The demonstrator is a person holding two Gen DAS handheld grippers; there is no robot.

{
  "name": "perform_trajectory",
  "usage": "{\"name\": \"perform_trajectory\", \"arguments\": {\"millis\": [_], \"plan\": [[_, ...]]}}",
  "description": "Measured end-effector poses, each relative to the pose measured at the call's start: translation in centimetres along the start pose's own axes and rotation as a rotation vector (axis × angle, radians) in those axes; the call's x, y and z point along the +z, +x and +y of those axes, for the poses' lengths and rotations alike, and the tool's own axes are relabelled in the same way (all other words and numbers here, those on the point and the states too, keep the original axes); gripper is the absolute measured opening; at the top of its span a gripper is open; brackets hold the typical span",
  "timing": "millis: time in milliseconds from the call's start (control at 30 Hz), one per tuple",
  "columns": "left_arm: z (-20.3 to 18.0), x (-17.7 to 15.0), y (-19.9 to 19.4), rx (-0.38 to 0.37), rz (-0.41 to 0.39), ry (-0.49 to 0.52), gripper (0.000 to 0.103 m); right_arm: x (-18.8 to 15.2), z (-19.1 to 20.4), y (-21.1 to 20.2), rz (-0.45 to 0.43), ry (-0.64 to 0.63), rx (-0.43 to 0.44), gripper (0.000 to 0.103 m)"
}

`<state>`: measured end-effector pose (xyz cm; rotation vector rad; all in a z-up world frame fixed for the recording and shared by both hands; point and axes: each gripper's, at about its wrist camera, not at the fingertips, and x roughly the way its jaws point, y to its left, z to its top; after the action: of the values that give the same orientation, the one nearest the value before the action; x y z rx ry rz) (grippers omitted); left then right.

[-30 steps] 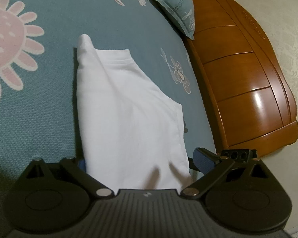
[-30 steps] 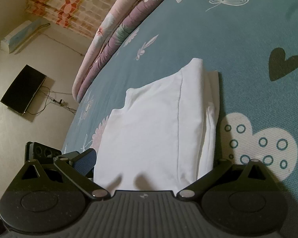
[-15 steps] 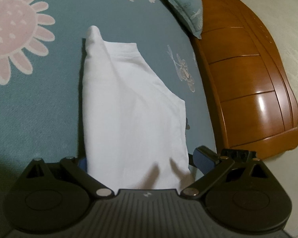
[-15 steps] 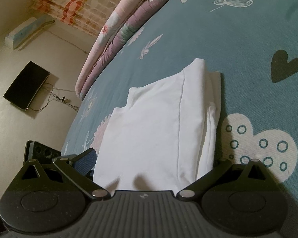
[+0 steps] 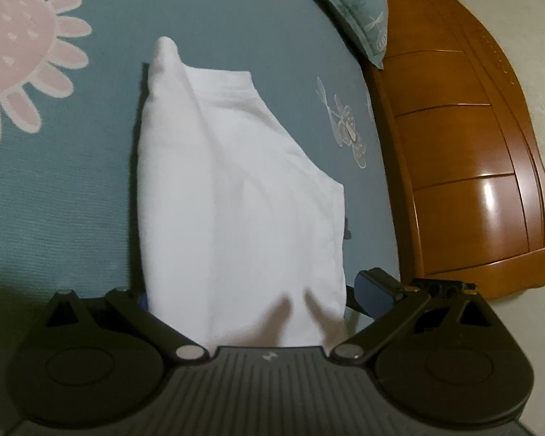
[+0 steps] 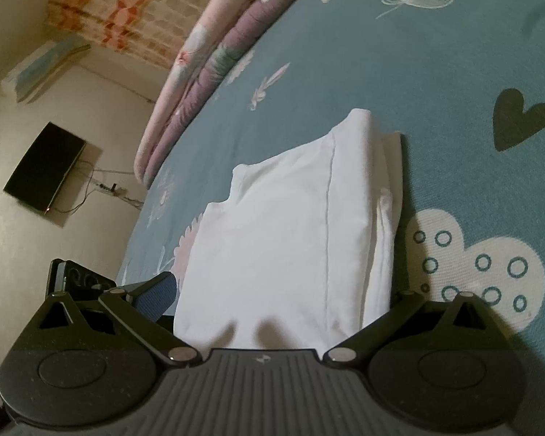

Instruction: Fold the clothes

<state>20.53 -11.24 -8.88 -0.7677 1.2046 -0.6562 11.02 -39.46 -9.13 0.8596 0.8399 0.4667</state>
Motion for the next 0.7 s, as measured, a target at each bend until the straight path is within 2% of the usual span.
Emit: {"name": "perform_trajectory", "arguments": {"millis": [167,700], "plan": [[-0.5,0.0,-0.3,-0.042,-0.012,0.013,0.1,0.1,0.6,-0.8,-0.022,0.008,0.037,0.103],[-3.5,-0.8,-0.5,-0.154,-0.026,0.041,0.1,0.3,5.7,-1.4,-0.028,-0.166,-0.021,0.103]]}}
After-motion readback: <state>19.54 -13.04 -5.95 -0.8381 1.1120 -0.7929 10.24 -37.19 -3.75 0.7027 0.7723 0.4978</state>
